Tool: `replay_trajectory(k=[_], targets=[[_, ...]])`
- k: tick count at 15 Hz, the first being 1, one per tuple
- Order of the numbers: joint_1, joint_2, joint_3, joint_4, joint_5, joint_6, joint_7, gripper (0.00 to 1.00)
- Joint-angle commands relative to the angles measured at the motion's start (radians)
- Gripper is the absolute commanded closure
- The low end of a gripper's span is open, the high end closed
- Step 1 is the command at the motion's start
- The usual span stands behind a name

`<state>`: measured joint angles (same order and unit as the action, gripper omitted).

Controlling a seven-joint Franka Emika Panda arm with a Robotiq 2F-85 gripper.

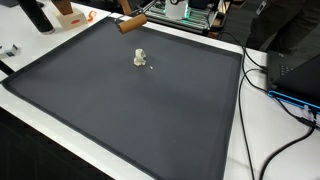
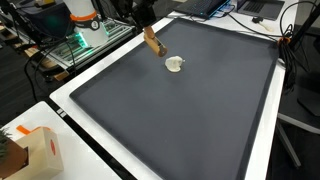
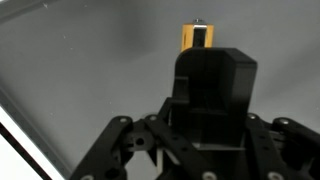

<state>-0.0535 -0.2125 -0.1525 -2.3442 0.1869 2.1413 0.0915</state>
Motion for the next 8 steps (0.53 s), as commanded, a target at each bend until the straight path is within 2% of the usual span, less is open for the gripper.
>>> replay_trajectory(k=[1,8], targets=[[-0.03,0.008,0.014,-0.008,0.026,0.026,0.072,0.76],[-0.057,0.038,0.004,-0.011,0.049,0.057,0.123,0.76]])
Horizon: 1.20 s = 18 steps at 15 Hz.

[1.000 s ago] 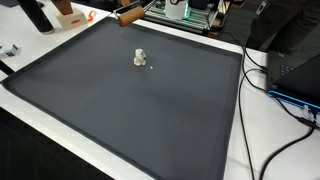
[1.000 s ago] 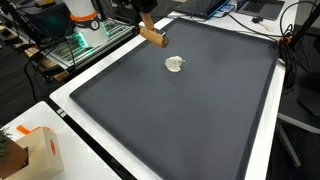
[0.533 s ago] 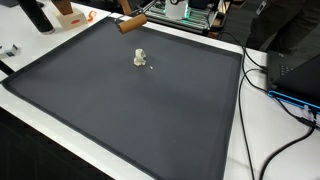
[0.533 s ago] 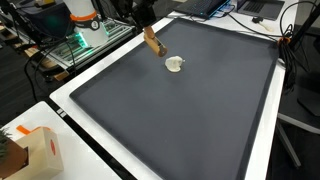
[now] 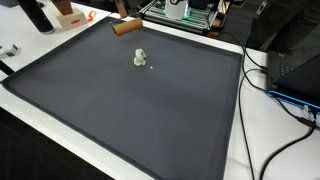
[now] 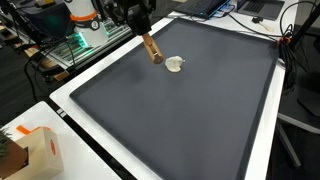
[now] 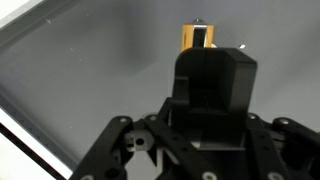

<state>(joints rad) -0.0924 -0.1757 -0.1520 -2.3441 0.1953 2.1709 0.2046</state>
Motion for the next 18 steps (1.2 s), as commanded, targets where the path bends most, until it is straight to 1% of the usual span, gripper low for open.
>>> replay_trajectory(k=[1,10,12,18], targets=[[-0.022,0.005,0.002,-0.012,0.046,0.034,0.013,0.76],[-0.044,0.033,-0.001,-0.028,0.046,0.095,0.013,0.76],[-0.044,0.04,-0.002,-0.028,0.057,0.091,0.016,0.76],[-0.046,0.056,0.0,-0.007,0.071,0.035,0.083,0.76]])
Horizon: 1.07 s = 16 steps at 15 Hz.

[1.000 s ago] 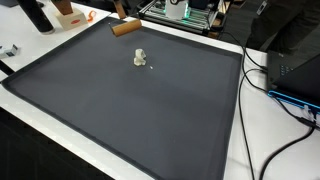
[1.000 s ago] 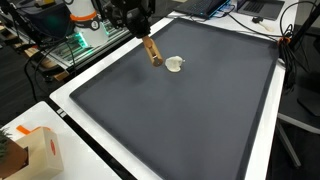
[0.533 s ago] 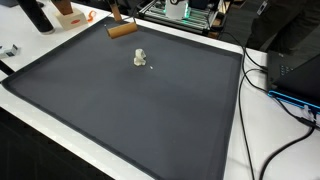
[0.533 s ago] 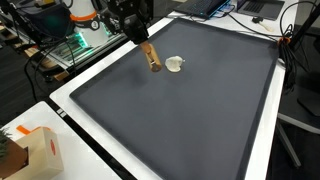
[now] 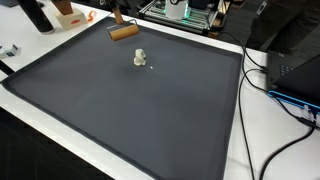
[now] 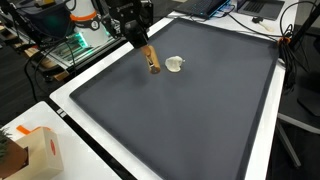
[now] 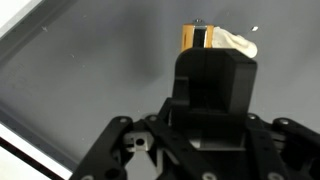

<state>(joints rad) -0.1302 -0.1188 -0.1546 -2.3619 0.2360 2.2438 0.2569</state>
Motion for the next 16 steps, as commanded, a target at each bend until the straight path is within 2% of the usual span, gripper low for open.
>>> replay_trajectory(k=[1,10,16], targets=[[-0.009,0.001,0.003,0.014,0.031,-0.047,0.042,0.76],[0.0,-0.007,0.023,0.084,0.019,-0.203,0.158,0.76],[0.031,-0.008,0.089,0.205,-0.037,-0.355,0.288,0.76]])
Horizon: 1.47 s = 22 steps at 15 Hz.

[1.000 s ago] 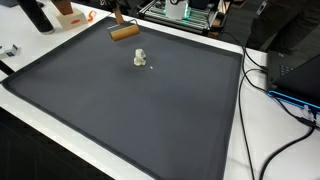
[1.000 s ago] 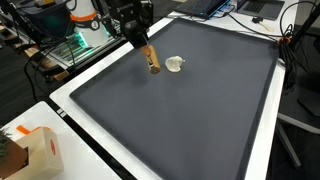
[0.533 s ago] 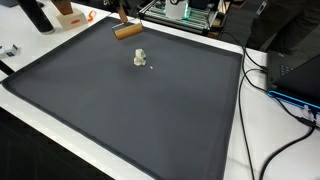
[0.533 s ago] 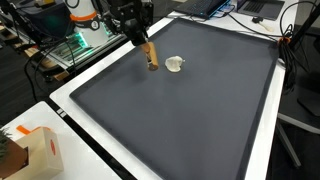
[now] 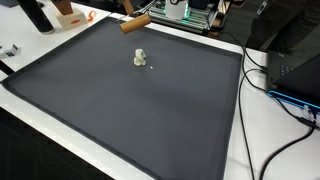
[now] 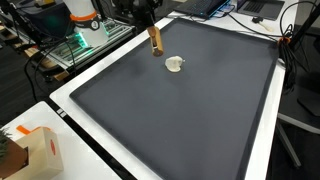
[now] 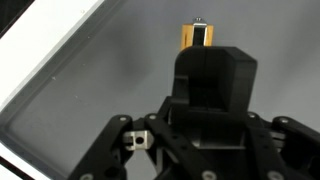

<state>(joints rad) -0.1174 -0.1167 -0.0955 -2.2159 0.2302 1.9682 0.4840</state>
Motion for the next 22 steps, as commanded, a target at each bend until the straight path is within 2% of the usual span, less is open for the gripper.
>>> replay_trajectory(k=[1,9,17,18,22], targets=[[0.028,-0.006,0.046,0.083,-0.042,-0.1,0.067,0.76],[0.138,0.051,0.181,0.229,-0.245,-0.165,0.039,0.76],[0.257,0.13,0.275,0.284,-0.479,-0.141,-0.067,0.76],[0.247,0.11,0.258,0.262,-0.422,-0.129,-0.031,0.51],[0.267,0.132,0.268,0.273,-0.458,-0.129,-0.046,0.51]])
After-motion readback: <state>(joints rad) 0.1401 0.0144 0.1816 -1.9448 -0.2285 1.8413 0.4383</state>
